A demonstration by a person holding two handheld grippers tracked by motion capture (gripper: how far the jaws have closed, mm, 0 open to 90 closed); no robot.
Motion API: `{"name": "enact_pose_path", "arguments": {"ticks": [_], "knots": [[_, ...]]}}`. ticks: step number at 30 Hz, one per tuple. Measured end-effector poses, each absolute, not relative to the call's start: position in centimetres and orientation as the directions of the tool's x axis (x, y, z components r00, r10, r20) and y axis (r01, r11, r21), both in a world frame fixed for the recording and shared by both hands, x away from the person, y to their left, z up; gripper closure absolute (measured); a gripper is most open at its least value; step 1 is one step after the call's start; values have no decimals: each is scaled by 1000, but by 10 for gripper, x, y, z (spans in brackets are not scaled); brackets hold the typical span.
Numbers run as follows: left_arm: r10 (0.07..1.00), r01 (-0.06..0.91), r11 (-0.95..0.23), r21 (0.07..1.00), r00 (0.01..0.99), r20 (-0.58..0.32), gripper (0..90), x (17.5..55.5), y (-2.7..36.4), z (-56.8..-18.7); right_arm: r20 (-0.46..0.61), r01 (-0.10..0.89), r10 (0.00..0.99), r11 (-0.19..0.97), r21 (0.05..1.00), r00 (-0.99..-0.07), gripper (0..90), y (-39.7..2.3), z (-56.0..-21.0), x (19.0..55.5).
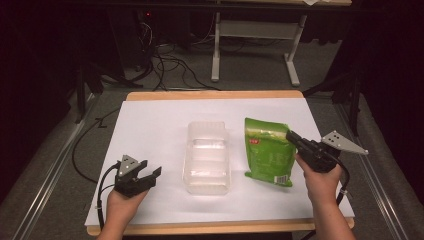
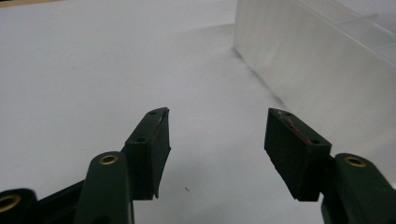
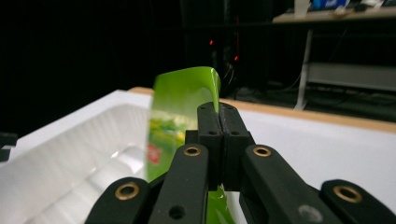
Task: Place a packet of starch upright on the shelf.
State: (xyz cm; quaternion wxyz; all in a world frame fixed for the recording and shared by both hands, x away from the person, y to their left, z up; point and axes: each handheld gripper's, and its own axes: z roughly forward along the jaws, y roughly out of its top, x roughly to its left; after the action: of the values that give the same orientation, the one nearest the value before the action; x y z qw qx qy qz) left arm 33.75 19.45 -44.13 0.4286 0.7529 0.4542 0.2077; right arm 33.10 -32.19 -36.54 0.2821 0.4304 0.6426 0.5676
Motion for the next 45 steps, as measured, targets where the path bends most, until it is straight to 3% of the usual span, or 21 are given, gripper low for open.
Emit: {"name": "enact_pose_path", "arguments": {"ticks": [3,17,23,34,45], "knots": [[862,505,-222,834,502,-75,410,337,195,-441,107,187,888,-24,982,-448,900,-319,-360,330],[858,502,-227,835,508,-71,410,336,194,-441,115,187,895,-36,982,-432,865,-325,-373,320],[855,500,-237,833,515,-66,407,336,193,-441,108,242,899,-2,970,-424,793,-325,-384,327],[852,499,-250,830,520,-57,405,336,191,-441,112,293,897,20,956,-427,738,-325,-393,333],[848,497,-264,827,528,-47,404,335,189,-441,122,333,913,16,943,-388,771,-334,-402,338]]}}
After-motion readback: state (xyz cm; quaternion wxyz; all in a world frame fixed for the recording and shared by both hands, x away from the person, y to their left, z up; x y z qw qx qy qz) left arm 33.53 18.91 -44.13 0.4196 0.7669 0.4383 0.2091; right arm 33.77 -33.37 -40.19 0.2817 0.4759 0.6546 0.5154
